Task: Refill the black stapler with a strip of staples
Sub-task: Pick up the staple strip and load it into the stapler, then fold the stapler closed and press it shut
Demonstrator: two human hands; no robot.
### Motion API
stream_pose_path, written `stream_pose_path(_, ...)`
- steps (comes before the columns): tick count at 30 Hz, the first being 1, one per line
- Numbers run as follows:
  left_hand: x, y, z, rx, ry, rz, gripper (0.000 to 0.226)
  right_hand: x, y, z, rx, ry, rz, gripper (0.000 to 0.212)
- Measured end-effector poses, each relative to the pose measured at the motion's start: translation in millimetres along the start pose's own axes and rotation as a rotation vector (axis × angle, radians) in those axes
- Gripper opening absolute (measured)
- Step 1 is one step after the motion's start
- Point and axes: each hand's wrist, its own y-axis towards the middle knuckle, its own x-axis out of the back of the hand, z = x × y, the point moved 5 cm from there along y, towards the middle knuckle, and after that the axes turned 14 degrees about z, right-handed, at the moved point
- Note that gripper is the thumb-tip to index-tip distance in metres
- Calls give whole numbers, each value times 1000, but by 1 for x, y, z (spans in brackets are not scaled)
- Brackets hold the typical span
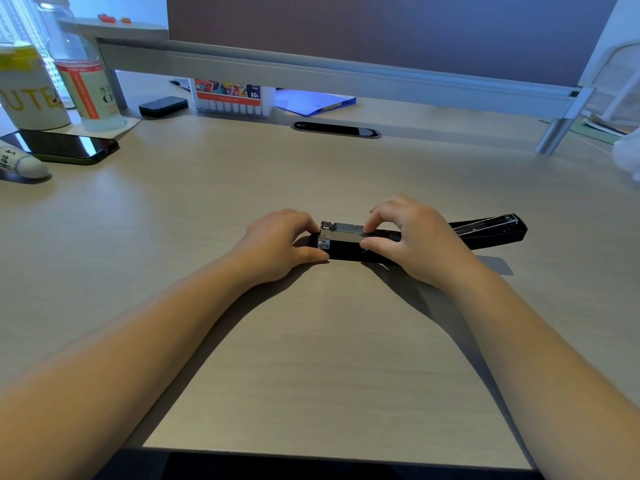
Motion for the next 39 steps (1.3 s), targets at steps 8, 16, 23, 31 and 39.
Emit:
stream_pose_path(8, -1, 2, -1, 8, 16, -18, 39, -9, 4, 7, 46, 8, 40, 23)
stream_pose_path(16, 7, 7, 11, 37, 38, -17, 37, 1, 1, -7, -75, -92, -27, 48)
stream_pose_path(23, 20, 4, 30, 119, 39, -29, 39, 20, -5, -24, -320, -380, -34, 49)
stream_pose_path(31, 21, 1, 32, 124, -10, -49, 39, 38, -26, -55, -347, 70, -95, 53)
stream_pose_path(39, 19, 5, 27, 136, 9, -52, 39, 42, -20, -59, -48, 777, -366, 49)
